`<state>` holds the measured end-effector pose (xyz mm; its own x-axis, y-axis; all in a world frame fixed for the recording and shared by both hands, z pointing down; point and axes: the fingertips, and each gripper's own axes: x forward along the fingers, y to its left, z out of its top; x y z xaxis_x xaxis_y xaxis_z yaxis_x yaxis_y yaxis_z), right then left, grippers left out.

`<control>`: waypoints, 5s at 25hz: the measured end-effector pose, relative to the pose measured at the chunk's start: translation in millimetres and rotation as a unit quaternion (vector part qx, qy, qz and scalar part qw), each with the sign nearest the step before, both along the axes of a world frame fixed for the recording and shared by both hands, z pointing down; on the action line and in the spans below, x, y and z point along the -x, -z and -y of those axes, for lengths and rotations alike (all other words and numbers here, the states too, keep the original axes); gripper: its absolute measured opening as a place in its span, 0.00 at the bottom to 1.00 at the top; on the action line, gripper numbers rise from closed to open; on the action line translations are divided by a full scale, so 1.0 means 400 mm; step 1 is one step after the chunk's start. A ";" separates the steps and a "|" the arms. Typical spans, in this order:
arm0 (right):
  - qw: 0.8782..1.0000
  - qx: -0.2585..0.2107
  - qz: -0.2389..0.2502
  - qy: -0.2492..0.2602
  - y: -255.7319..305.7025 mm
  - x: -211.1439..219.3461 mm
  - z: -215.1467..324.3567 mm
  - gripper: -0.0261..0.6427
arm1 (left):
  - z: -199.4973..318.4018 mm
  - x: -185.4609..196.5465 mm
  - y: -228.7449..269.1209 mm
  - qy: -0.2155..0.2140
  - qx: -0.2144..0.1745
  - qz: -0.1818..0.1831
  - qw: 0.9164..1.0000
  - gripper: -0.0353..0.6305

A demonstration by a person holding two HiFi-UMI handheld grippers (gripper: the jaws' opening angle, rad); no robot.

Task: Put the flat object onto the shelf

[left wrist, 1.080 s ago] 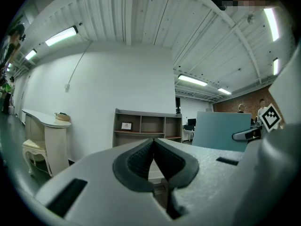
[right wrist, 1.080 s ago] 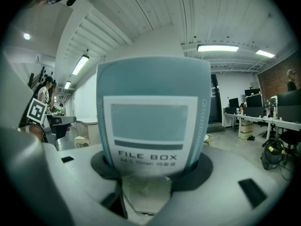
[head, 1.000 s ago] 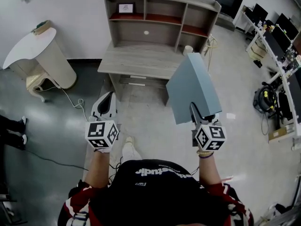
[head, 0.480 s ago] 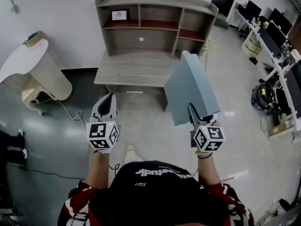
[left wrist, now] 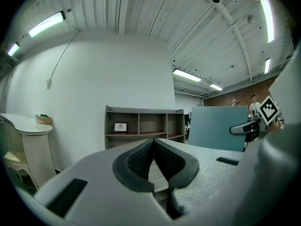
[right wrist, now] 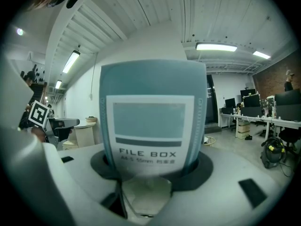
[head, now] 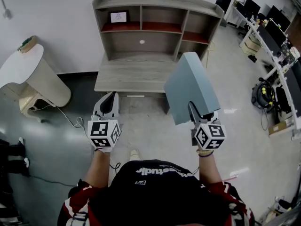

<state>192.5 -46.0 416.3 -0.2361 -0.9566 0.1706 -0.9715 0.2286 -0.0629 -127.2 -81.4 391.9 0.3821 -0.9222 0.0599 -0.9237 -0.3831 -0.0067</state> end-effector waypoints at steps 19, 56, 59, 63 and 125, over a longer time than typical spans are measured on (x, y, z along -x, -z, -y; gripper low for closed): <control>0.999 0.008 -0.015 -0.046 0.015 0.181 0.172 0.45 | 0.225 0.185 0.001 -0.038 0.000 -0.026 0.999 0.06; 0.996 0.019 -0.029 -0.084 -0.082 0.109 0.530 0.44 | 0.516 0.092 -0.010 -0.050 -0.003 -0.039 0.998 0.06; 0.995 0.019 -0.034 -0.087 -0.108 0.097 0.583 0.44 | 0.556 0.067 -0.012 -0.051 -0.004 -0.036 0.998 0.06; 0.995 0.023 -0.029 -0.091 -0.145 0.077 0.639 0.44 | 0.598 0.034 -0.025 -0.051 -0.001 -0.028 0.998 0.06; 0.986 0.051 -0.059 -0.148 -0.483 -0.004 1.230 0.44 | 0.892 -0.040 -0.120 0.003 0.043 0.009 0.999 0.06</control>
<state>194.0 -538.2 609.6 0.0776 -0.9573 0.2785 -0.9967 -0.0675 0.0458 -111.3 -438.2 439.8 0.3747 -0.9155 0.1463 -0.9260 -0.3774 0.0101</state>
